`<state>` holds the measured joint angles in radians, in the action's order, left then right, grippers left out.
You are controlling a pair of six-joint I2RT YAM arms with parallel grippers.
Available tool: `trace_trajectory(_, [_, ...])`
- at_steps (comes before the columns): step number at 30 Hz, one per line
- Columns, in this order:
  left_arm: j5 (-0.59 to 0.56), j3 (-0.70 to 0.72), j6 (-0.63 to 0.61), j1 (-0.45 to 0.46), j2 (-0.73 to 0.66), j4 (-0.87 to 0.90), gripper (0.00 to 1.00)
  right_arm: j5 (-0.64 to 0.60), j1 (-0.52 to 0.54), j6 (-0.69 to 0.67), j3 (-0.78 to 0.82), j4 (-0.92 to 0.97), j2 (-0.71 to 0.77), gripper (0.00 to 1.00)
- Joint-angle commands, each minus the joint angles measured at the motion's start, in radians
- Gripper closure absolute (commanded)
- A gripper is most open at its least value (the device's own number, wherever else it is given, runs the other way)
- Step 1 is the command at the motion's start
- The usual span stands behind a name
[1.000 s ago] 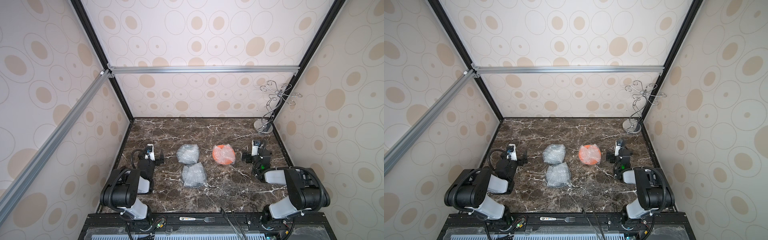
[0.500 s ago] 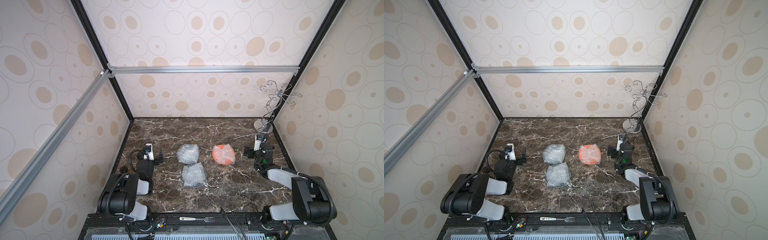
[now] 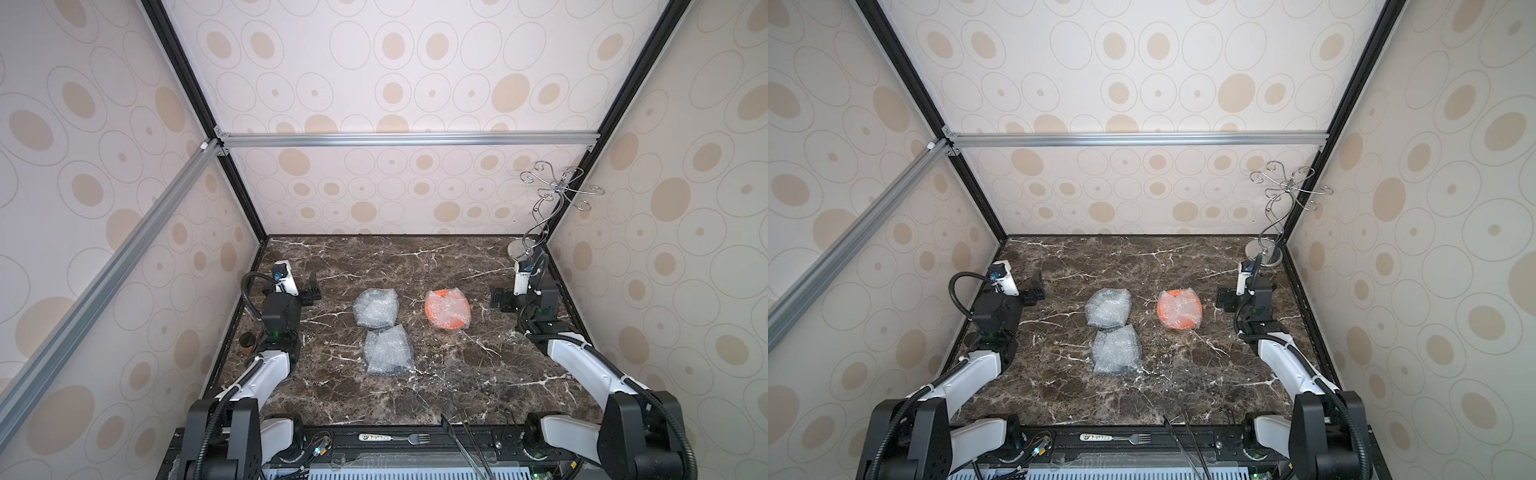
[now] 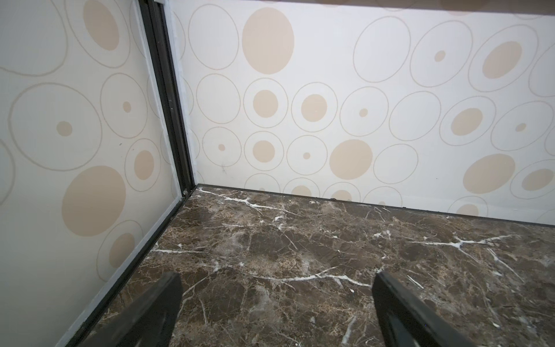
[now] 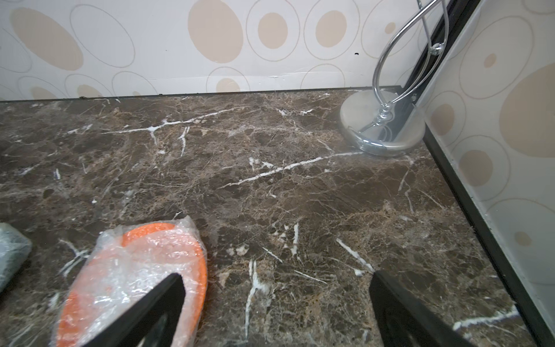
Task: Unpack dinner plates from bubble wrap
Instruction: Unwrap the bubble wrap at the center of the board.
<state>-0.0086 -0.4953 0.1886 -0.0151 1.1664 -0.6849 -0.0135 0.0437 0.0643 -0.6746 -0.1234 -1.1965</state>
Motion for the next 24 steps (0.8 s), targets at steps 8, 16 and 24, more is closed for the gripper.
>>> trace_trajectory(8, [0.047, -0.194, 0.149, -0.005, -0.028, 0.394, 0.00, 0.142, -0.007, 0.116, -0.139, 0.308, 0.040, 0.01])
trace_trajectory(16, [0.087, -0.228, 0.160, -0.005, -0.081, 0.468, 0.00, 0.201, -0.006, 0.151, -0.183, 0.397, 0.064, 0.01])
trace_trajectory(24, [0.119, -0.252, 0.210, -0.005, -0.085, 0.580, 0.00, 0.298, -0.007, 0.108, -0.234, 0.482, 0.061, 0.01])
